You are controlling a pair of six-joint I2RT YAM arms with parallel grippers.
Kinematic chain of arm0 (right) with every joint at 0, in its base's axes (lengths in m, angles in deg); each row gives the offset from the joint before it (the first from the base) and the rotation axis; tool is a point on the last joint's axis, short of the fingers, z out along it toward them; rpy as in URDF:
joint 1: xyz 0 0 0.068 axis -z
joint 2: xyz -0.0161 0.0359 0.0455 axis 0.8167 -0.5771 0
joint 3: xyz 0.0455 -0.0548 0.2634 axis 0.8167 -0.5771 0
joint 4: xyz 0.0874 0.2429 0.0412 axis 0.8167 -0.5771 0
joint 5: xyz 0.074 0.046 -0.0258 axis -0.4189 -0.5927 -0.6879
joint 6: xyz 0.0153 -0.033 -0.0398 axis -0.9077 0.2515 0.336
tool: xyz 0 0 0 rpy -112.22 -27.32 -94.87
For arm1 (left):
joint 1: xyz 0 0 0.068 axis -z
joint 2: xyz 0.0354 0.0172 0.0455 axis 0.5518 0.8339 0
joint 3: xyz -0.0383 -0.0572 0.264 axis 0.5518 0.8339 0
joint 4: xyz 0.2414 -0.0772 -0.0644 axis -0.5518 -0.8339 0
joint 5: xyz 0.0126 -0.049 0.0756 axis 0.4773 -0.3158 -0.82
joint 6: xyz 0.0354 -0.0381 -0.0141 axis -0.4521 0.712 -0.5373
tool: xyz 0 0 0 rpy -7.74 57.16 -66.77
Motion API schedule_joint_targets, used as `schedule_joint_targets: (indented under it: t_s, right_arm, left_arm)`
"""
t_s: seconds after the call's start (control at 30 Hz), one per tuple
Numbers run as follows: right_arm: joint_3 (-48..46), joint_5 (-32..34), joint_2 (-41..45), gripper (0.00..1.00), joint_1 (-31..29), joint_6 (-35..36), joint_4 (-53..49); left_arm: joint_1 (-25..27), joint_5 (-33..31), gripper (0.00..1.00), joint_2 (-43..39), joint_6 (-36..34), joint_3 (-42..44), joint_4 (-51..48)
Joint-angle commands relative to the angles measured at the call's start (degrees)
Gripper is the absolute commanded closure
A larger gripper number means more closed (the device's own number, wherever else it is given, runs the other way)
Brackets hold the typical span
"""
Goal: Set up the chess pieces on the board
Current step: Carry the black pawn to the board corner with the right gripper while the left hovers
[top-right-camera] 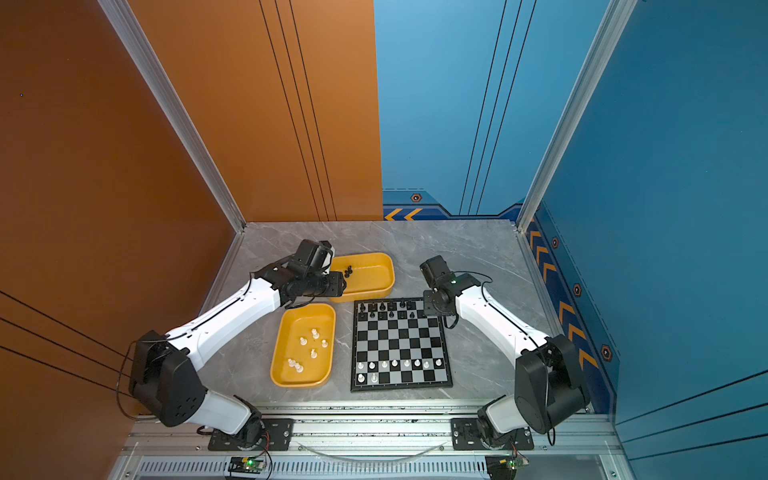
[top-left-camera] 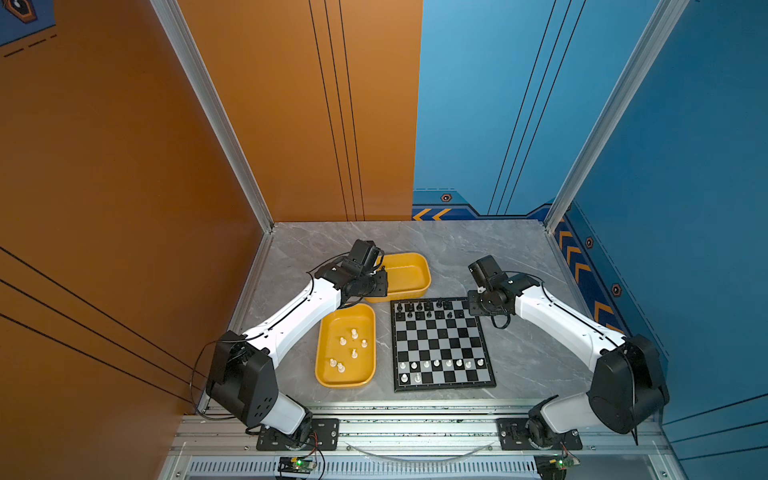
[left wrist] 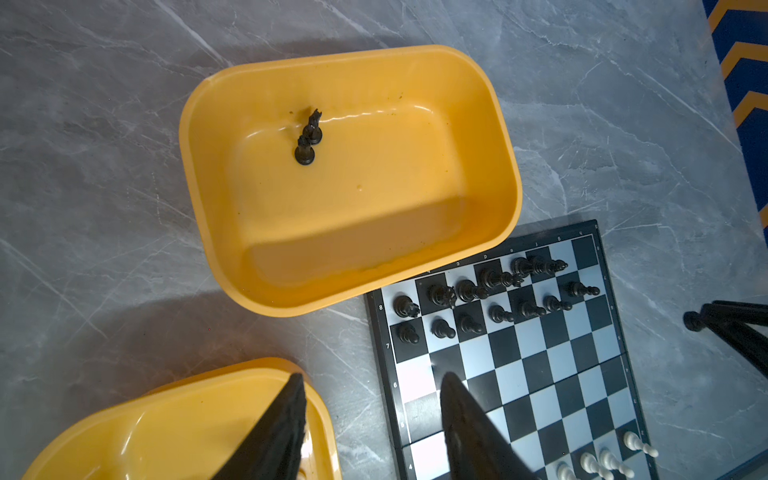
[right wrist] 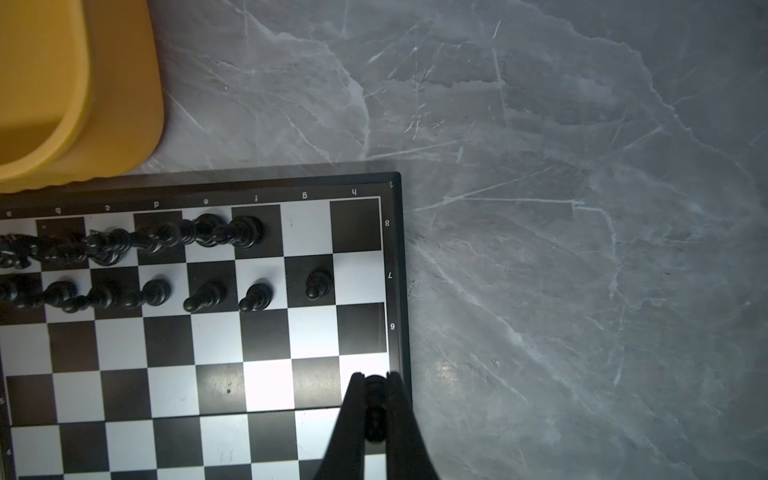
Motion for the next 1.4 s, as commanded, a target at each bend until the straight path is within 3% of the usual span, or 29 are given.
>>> schedule_joint_targets:
  t_s: [0.0,0.5,1.37]
  right_arm:
    - [-1.24,-2.09,-0.35,0.99,0.9,0.08,3.45]
    - [-2.26,-3.61,-8.19,0.99,2.08,0.52,8.7]
    - [-0.69,-3.64,-13.79,0.96,2.08,-0.1,10.71]
  left_arm:
    - [1.1,-2.79,0.46,-1.65,1.17,-0.75,-1.35]
    - [2.28,-4.78,0.46,-1.03,1.1,-2.07,-3.21]
    - [0.96,-3.9,0.46,1.92,-0.75,-5.03,-4.39]
